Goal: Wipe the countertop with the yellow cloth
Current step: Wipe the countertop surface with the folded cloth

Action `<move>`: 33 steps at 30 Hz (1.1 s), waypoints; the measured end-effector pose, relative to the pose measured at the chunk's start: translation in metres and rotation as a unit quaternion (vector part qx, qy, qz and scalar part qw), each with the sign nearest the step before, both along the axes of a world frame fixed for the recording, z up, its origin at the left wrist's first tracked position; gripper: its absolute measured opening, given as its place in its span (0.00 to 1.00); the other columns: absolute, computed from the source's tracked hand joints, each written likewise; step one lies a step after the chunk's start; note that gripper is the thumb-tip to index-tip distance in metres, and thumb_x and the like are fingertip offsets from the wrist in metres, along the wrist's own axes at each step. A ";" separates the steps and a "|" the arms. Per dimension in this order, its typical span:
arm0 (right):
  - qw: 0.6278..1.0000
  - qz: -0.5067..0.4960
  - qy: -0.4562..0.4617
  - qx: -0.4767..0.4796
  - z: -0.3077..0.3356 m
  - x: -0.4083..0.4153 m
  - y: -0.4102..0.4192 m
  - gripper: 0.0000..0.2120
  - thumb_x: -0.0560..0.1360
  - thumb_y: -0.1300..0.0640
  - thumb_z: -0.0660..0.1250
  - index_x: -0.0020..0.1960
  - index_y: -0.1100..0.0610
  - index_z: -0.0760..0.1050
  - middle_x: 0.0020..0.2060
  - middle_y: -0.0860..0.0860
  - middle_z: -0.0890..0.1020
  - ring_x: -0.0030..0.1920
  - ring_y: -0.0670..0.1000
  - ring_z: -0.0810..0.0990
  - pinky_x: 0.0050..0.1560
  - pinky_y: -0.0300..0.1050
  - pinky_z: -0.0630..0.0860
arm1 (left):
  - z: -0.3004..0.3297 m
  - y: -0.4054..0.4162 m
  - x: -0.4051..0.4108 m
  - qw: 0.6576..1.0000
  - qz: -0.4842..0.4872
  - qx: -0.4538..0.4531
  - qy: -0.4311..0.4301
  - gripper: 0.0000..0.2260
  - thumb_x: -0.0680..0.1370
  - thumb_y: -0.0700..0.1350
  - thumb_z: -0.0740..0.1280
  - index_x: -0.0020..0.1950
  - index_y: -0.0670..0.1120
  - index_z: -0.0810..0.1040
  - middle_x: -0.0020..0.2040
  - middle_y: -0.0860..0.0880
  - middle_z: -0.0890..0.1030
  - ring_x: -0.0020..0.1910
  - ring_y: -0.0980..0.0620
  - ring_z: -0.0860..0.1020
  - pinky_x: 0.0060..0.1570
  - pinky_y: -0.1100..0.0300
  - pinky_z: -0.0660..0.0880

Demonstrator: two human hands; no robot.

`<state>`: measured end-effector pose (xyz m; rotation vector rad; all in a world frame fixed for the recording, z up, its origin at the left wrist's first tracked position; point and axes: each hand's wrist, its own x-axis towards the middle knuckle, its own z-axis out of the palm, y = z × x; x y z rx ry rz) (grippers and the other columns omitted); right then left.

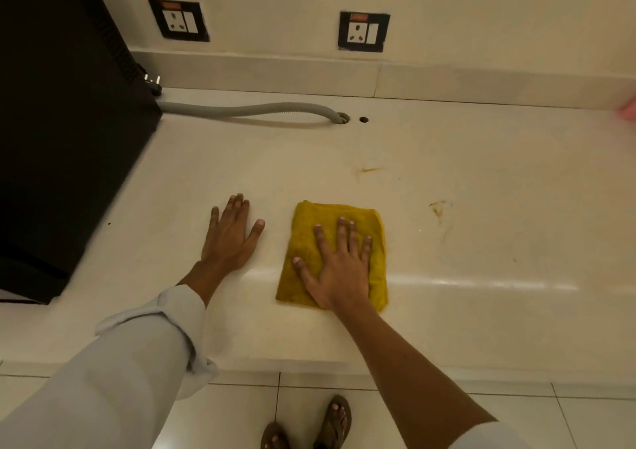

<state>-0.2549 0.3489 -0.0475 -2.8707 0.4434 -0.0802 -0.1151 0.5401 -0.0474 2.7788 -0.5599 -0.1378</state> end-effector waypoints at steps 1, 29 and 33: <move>1.000 -0.009 0.000 -0.003 0.000 0.000 -0.008 0.40 0.74 0.25 0.44 0.80 0.44 0.48 0.80 0.58 0.46 0.79 0.59 0.39 0.75 0.66 0.35 | -0.001 0.000 0.000 1.000 -0.002 0.005 -0.005 0.33 0.80 0.61 0.44 0.78 0.42 0.51 0.80 0.45 0.51 0.79 0.51 0.46 0.78 0.47 0.41; 0.999 0.027 0.028 -0.022 -0.001 0.218 -0.061 0.42 0.73 0.25 0.42 0.81 0.47 0.46 0.80 0.61 0.46 0.79 0.64 0.41 0.75 0.69 0.37 | -0.006 0.000 0.005 0.999 -0.017 -0.045 -0.022 0.34 0.78 0.61 0.43 0.79 0.43 0.48 0.80 0.47 0.50 0.79 0.55 0.45 0.78 0.50 0.40; 0.998 0.060 0.023 -0.017 -0.001 0.197 -0.021 0.42 0.73 0.24 0.40 0.80 0.46 0.46 0.80 0.61 0.45 0.79 0.64 0.41 0.75 0.69 0.38 | -0.004 0.003 0.004 0.996 -0.024 -0.082 -0.020 0.33 0.77 0.58 0.44 0.79 0.43 0.49 0.80 0.47 0.50 0.79 0.54 0.46 0.78 0.49 0.41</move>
